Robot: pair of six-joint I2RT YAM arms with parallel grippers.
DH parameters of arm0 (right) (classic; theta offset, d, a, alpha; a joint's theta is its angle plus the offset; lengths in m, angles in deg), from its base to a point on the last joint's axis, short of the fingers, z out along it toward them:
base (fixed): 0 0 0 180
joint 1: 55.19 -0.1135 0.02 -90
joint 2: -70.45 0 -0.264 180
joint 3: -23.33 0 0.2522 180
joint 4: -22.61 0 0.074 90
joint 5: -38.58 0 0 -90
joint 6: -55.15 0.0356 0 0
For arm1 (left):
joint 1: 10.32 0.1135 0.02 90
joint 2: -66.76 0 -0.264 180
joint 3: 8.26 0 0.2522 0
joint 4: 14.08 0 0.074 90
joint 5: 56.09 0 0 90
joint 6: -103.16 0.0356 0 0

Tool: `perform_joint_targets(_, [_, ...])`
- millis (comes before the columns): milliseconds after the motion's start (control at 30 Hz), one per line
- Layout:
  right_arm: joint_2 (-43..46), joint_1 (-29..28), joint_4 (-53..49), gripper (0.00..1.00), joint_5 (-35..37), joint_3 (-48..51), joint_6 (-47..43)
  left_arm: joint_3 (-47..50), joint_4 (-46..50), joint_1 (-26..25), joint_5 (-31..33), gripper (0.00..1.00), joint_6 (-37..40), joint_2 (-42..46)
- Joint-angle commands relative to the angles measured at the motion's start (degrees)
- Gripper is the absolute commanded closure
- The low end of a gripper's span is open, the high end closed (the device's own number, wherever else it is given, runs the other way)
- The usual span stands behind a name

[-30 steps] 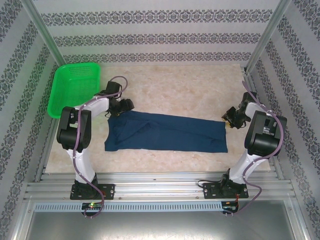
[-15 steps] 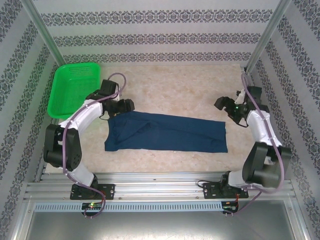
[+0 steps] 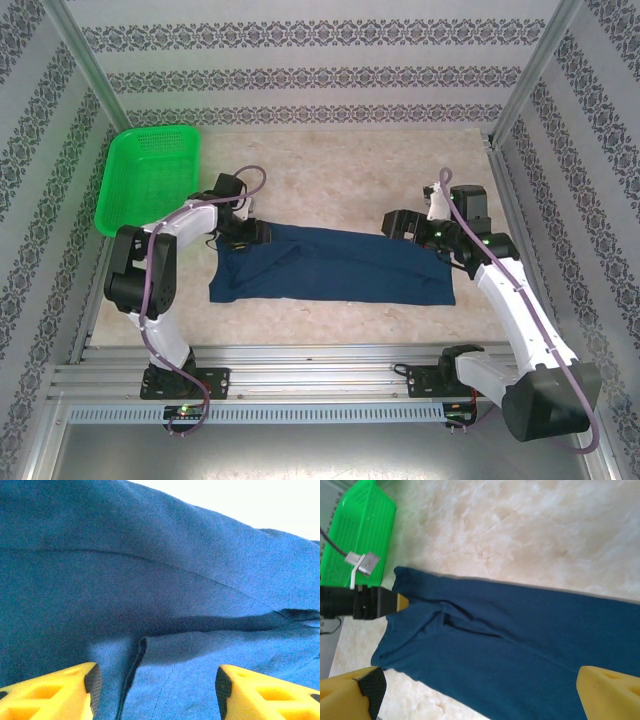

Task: Fold and stack the t-shirts

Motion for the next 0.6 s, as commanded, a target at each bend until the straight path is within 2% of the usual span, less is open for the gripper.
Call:
perform_joint_targets(0, [1.2,-1.2,-1.4,0.02,1.8,1.2,0.1,-2.1,1.2,-0.9,-0.4,0.37,2.8,-1.1])
perform_joint_targets(233, [1.1,-2.4,-1.3,0.02,1.8,1.2,0.3,-4.4,1.3,-1.4,-1.0,0.38,3.3,-0.7])
perform_joint_targets(567, [0.8,-2.2,-2.3,0.02,2.3,-0.2,-0.4,-5.2,3.6,-1.8,1.2,0.47,4.4,-3.4])
